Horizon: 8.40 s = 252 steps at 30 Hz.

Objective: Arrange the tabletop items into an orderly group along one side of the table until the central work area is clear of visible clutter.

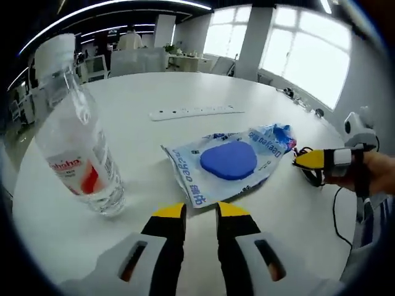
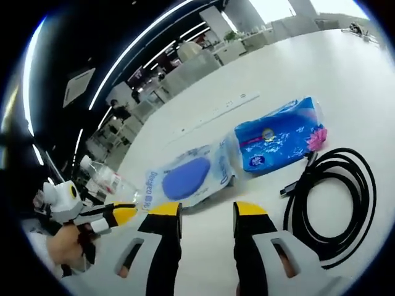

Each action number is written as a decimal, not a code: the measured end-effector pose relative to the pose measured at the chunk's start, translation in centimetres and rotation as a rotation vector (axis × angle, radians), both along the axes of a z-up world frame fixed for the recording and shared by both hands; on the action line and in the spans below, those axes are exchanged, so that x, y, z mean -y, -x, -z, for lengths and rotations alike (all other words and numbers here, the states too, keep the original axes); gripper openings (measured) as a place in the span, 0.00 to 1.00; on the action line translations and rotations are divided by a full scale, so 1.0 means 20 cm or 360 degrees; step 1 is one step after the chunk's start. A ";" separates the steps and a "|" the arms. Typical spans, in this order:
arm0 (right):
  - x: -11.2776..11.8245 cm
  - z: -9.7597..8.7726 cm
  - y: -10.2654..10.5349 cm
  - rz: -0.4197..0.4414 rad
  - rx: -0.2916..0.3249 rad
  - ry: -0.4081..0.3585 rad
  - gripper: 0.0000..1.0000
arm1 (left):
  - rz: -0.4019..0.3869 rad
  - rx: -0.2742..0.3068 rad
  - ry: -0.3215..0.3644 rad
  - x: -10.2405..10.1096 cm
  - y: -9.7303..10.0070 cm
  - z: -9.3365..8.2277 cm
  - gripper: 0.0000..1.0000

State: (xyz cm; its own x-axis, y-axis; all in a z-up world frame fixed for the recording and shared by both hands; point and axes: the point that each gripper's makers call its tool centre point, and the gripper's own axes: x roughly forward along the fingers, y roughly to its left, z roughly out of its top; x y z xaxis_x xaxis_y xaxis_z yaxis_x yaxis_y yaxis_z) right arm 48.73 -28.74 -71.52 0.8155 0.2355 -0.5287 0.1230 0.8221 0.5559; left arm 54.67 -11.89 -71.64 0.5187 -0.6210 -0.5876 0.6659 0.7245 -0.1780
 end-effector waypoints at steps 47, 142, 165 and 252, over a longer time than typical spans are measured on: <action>-0.41 -0.34 0.31 -0.0569 0.0218 -0.0001 0.45 | -0.0101 0.0143 0.0157 -0.45 0.45 -0.29 1.00; -1.07 -0.24 -0.47 -0.1436 0.0376 0.0849 0.00 | -0.0673 -0.0005 0.0532 -1.07 0.76 -0.19 0.90; -1.10 -0.18 -0.46 -0.1476 0.0393 0.0836 0.00 | -0.0670 -0.0018 0.0537 -1.06 0.76 -0.18 0.90; 0.30 -0.32 0.83 -0.0287 0.0182 0.0600 0.69 | -0.0079 0.0032 0.0158 -0.65 0.71 -0.35 0.99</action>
